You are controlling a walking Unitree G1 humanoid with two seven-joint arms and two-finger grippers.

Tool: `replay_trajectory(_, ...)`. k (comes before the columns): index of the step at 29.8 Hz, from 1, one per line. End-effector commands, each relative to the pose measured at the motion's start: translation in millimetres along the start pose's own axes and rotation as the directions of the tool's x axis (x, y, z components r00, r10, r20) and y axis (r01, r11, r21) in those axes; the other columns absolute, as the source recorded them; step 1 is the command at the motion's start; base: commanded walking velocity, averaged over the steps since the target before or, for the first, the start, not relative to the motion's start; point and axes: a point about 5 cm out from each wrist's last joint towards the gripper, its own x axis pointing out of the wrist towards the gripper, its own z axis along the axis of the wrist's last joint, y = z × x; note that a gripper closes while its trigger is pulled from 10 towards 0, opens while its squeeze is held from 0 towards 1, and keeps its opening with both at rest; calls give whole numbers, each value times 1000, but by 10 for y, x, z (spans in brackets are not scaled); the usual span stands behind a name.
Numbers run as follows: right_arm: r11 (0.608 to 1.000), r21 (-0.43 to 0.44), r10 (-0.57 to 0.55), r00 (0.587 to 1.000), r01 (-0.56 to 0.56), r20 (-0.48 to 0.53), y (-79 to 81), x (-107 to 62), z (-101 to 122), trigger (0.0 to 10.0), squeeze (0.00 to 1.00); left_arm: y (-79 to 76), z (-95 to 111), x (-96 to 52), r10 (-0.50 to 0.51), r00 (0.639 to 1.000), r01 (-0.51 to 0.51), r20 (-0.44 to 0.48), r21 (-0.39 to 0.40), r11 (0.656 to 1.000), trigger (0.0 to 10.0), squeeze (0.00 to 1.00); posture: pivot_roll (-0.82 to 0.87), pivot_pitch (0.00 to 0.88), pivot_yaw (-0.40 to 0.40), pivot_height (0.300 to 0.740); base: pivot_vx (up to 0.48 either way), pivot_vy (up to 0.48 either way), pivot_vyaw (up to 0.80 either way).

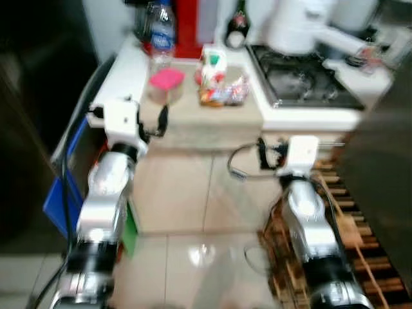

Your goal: Restocking fridge

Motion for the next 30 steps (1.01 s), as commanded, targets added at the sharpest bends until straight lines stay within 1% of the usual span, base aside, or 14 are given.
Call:
replay_trajectory(1, 1000, -13, -10, 1000, 10, 14, -62, -7, 33, 10000, 0, -10, 13, 27, 14, 1000, -14, 0, -3, 1000, 10000, 0, 48, 0, 0, 740, 0, 0, 0)
replay_trajectory(7, 1000, -16, 1, 1000, -1, 4, -27, -7, 5, 10000, 0, -35, 1, 5, -1, 1000, 1, -7, 5, 1000, 10000, 0, 55, 0, 4, 740, 0, 0, 0)
replay_trajectory(14, 1000, -15, 5, 1000, -5, 11, 7, -7, 20, 10000, 0, -28, -34, 13, 9, 1000, -9, -25, 23, 1000, 10000, 0, 42, 0, 17, 740, 0, 0, 0)
replay_trajectory(15, 1000, -15, 2, 1000, -1, 16, 0, -17, 27, 10000, 0, -44, -12, 15, -20, 1000, 20, -8, -30, 999, 10000, 0, 29, 0, 27, 740, 0, 0, 0)
replay_trajectory(16, 1000, -23, -1, 1000, 2, 28, -8, -25, 45, 10000, 0, -51, 9, 19, -27, 1000, 27, 8, -58, 998, 10000, 0, 23, 0, 30, 740, 334, 0, 0)
replay_trajectory(17, 1000, -28, -3, 999, 4, 37, -11, -32, 59, 10000, 0, -53, 25, 20, -30, 999, 31, 19, -75, 997, 10000, 0, 18, 0, 34, 740, 334, 0, 0)
replay_trajectory(18, 999, -38, -5, 997, 7, 72, -19, -46, 124, 10000, 0, -61, 40, 31, -29, 999, 31, 25, -85, 996, 10000, 0, 5, 0, 40, 740, 0, 450, 0)
replay_trajectory(20, 999, -43, -7, 996, 11, 87, -34, -57, 164, 10000, 0, -87, 26, 45, -36, 999, 37, 15, -80, 996, 10000, 0, -2, 0, 44, 740, 0, 474, 0)
replay_trajectory(23, 999, -38, -20, 996, 24, 84, -67, -71, 164, 10000, 0, -122, 7, 56, -46, 999, 46, 4, -70, 996, 10000, 0, -9, 0, 47, 740, 0, 480, 0)
replay_trajectory(26, 999, -37, -36, 997, 39, 65, -104, -94, 118, 10000, 0, -129, 11, 70, -24, 1000, 24, 9, -5, 1000, 10000, 0, -7, 0, 46, 740, 0, 457, 0)
replay_trajectory(27, 999, -35, -39, 997, 41, 60, -107, -101, 106, 10000, 0, -130, 4, 78, -24, 1000, 24, -1, 12, 1000, 10000, 0, -5, 0, 46, 740, 0, 0, 0)
replay_trajectory(30, 999, -31, -31, 999, 32, 45, -75, -124, 72, 10000, 0, -99, 21, 76, -30, 1000, 30, 4, 7, 1000, 10000, 0, 8, 0, 41, 740, 0, 0, 0)
